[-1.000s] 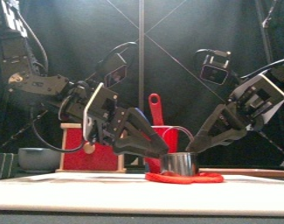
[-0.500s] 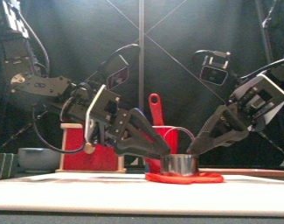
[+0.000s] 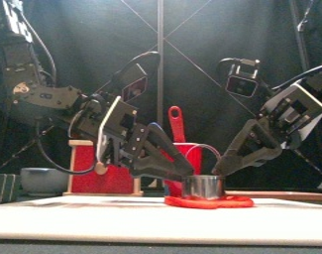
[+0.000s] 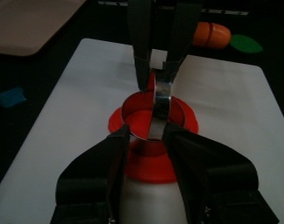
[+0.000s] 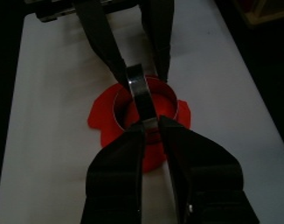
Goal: Get the cutter from the drawer then cut the dough then place the extra dough in the bowl
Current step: Cut the dough
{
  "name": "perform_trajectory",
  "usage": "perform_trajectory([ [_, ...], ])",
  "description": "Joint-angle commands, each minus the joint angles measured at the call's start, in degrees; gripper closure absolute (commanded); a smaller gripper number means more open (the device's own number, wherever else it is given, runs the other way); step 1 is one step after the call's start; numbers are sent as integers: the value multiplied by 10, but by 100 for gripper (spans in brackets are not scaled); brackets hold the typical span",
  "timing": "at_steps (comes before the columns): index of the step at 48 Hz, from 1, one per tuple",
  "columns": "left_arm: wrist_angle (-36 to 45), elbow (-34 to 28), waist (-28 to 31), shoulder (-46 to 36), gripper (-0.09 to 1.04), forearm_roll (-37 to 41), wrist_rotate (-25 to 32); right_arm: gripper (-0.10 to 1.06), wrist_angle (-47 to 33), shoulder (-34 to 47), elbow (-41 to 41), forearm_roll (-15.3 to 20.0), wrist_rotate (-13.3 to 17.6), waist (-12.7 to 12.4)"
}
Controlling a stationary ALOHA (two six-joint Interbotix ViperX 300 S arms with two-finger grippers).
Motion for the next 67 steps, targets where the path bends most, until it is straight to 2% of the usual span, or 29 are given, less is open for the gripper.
perform_trajectory([
  [1, 18, -4, 1, 7, 22, 1, 2, 45, 11, 7, -5, 3, 5, 0],
  [18, 18, -7, 1, -4, 22, 5, 7, 44, 14, 6, -8, 4, 5, 0],
  [39, 18, -7, 1, -11, 12, 14, 14, 43, 14, -3, -12, 0, -1, 2],
  [52, 17, -6, 1, -17, 8, 16, 15, 25, 14, -5, -12, 0, -2, 1],
  [67, 12, -4, 2, -34, 8, 37, 15, 22, 14, -25, -12, -3, -4, -1],
])
